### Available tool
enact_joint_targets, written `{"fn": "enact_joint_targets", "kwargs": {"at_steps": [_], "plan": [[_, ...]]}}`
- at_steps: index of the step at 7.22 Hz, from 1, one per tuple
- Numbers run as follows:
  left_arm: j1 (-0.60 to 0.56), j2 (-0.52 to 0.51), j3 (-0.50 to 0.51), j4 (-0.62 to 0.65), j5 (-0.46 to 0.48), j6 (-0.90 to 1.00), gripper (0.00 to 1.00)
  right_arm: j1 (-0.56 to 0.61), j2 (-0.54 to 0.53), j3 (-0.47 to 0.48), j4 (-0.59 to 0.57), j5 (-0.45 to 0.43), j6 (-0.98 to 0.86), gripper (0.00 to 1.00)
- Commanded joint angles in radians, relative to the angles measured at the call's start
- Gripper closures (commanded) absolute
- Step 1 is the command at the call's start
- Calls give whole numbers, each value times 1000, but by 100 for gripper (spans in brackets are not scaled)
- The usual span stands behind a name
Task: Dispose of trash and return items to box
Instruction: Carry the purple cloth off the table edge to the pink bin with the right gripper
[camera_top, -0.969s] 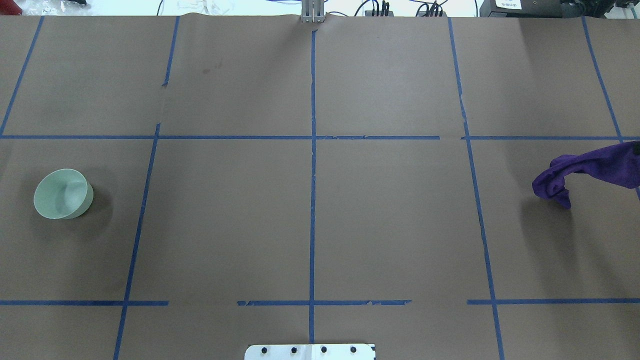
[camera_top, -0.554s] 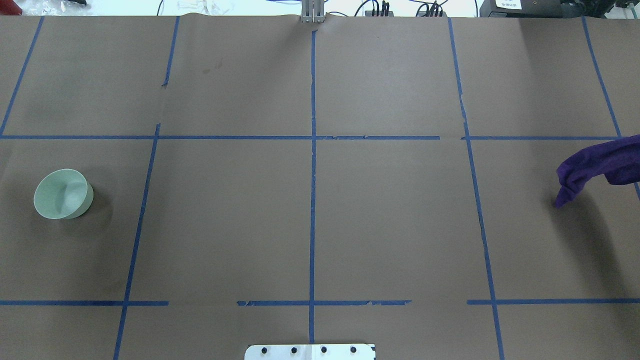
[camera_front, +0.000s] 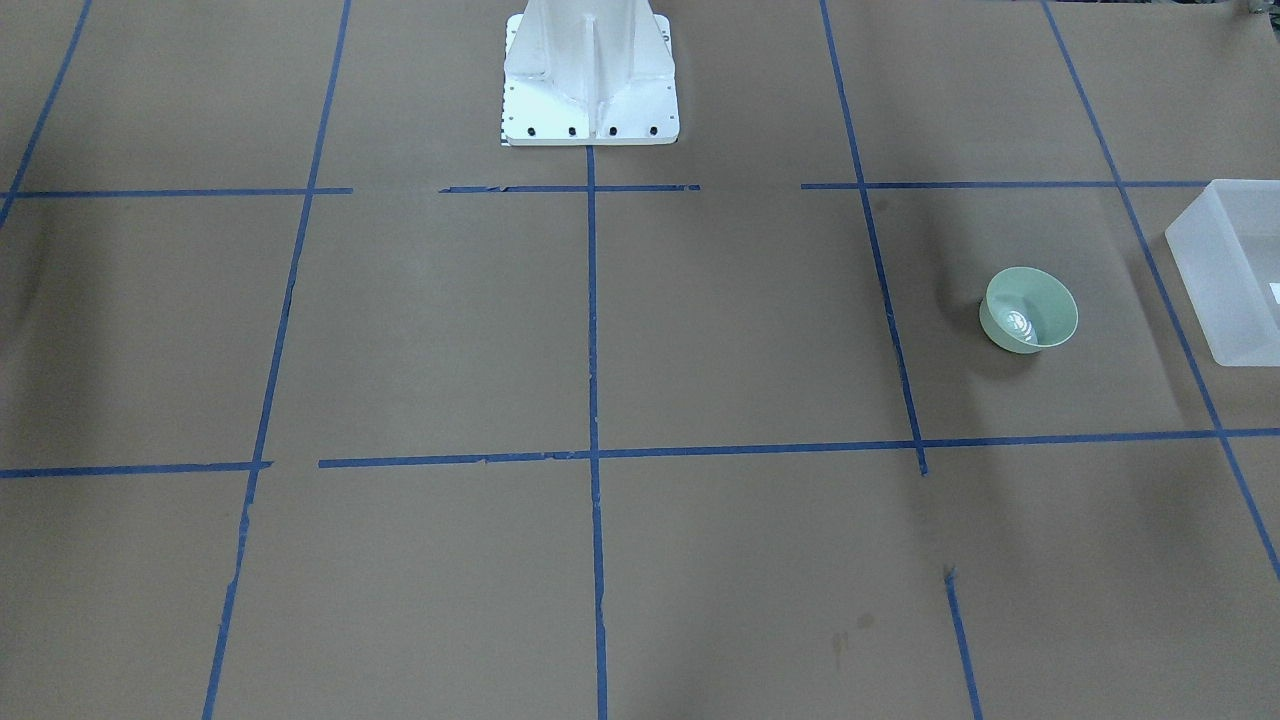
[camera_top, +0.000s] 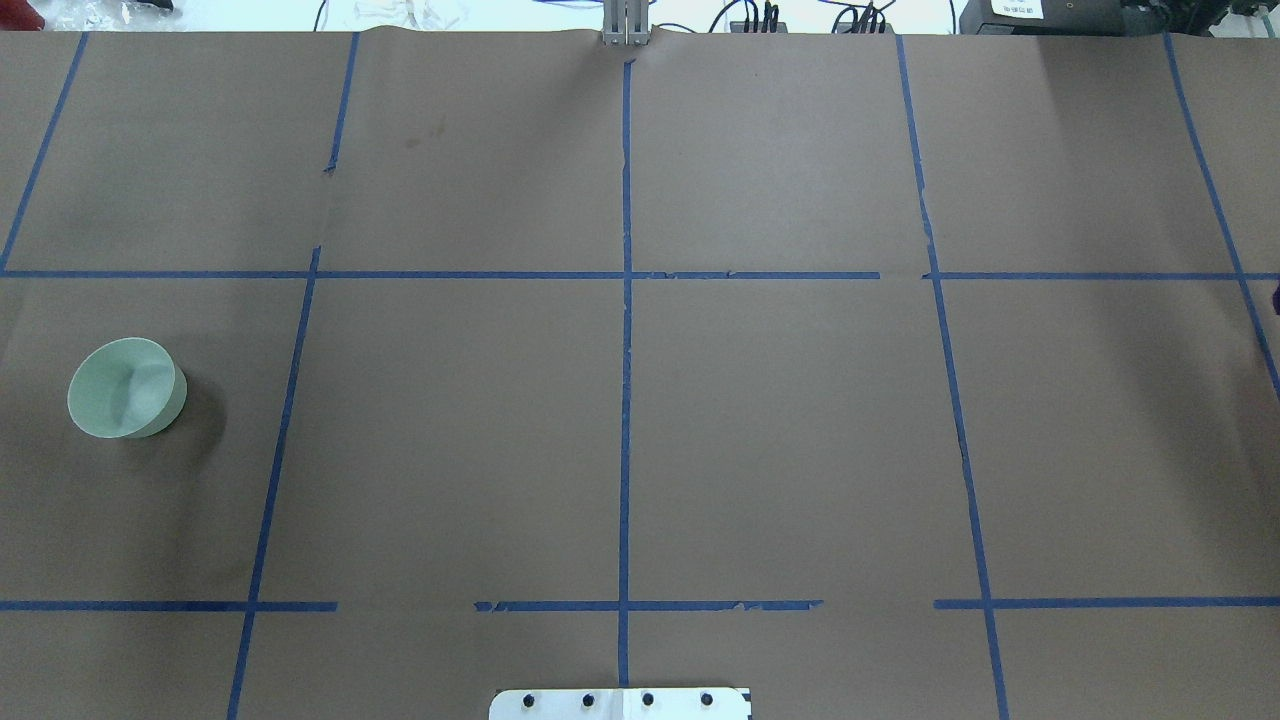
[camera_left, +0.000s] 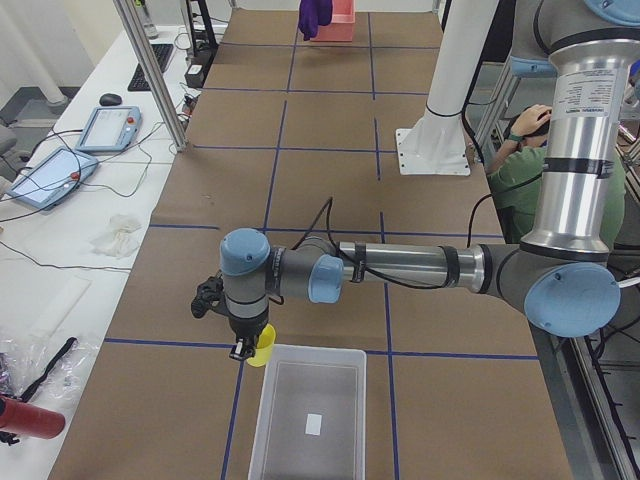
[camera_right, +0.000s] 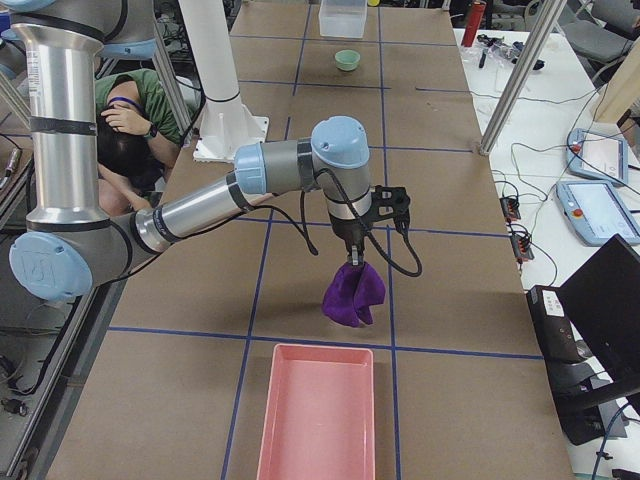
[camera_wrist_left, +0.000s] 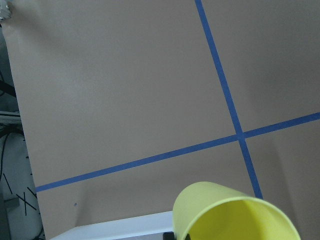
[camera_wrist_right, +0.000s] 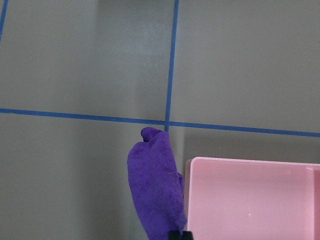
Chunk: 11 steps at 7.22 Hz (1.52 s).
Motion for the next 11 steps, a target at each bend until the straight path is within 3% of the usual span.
{"fn": "enact_joint_targets", "kwargs": {"at_steps": [1, 3, 5, 7, 8, 9, 10, 11], "plan": [[-1, 94, 9, -12, -63, 6, 100, 83, 40, -51, -49, -16, -97, 100], [-1, 120, 39, -13, -65, 5, 100, 126, 39, -64, -49, -25, -138, 100], [2, 120, 126, -117, -143, -1, 100, 175, 42, -77, -49, -86, -214, 100], [5, 119, 140, -142, -195, -3, 100, 188, 46, -90, -46, -131, -216, 100], [5, 119, 139, -144, -216, -3, 84, 201, 46, -99, -46, -132, -219, 100], [7, 119, 139, -151, -235, -3, 37, 211, 46, -110, -46, -140, -250, 100], [7, 119, 139, -189, -232, -5, 0, 215, 48, -120, -44, -155, -259, 100], [7, 116, 134, -193, -229, -6, 0, 221, 46, -136, -43, -155, -259, 100]]}}
